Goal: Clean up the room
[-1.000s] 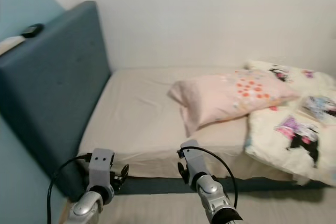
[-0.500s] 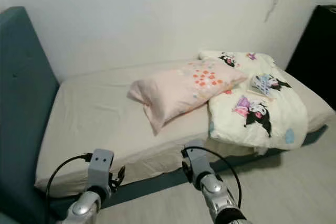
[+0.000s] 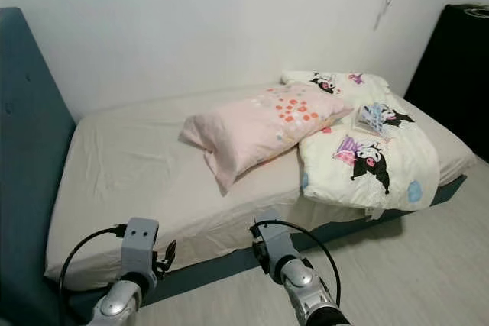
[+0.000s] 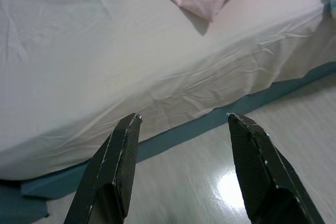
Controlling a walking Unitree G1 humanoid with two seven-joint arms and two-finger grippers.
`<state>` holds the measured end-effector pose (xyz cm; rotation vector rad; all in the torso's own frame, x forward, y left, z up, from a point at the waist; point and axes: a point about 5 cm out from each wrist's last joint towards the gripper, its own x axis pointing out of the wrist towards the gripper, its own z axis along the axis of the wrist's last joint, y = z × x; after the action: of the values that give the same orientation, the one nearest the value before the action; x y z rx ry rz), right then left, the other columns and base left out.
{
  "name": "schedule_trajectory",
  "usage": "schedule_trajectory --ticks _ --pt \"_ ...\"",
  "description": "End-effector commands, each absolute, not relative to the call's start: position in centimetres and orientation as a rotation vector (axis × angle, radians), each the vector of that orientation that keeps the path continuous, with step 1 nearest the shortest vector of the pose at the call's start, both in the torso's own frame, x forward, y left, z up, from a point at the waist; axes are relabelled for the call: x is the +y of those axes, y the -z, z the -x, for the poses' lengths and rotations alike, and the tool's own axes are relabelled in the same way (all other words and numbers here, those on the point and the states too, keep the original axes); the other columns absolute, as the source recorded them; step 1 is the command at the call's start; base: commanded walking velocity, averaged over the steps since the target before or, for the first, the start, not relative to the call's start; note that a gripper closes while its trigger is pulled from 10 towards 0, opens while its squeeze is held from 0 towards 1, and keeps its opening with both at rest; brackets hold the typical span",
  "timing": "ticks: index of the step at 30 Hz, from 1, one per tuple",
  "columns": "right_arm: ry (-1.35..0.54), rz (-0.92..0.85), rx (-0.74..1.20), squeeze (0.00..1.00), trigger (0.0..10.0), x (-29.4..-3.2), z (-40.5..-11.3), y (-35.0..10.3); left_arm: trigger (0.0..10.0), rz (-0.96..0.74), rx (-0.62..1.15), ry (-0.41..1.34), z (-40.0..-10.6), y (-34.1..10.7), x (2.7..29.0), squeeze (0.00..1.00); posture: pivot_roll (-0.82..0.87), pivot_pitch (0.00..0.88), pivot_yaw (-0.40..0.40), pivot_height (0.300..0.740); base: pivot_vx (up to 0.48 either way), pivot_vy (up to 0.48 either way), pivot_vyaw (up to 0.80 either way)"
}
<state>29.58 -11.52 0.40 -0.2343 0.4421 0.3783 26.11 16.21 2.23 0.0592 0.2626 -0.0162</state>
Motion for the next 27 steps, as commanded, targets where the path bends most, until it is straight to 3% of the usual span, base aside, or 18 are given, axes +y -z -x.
schedule_trajectory --ticks 1,27 --pt "-0.386 0.243 0.428 0.00 10.0 -11.34 -29.76 -0.63 10.0 -0.047 0.255 0.024 -25.92 -2.25 16.03 0.00 0.04 0.048 -0.029 0.740 0.300 0.000 0.00" --pt "-0.383 0.243 0.415 0.00 10.0 -11.33 -29.97 -0.87 10.0 -0.032 0.239 0.038 -26.11 -2.57 15.93 0.00 0.04 0.054 -0.030 0.740 0.311 0.000 0.00"
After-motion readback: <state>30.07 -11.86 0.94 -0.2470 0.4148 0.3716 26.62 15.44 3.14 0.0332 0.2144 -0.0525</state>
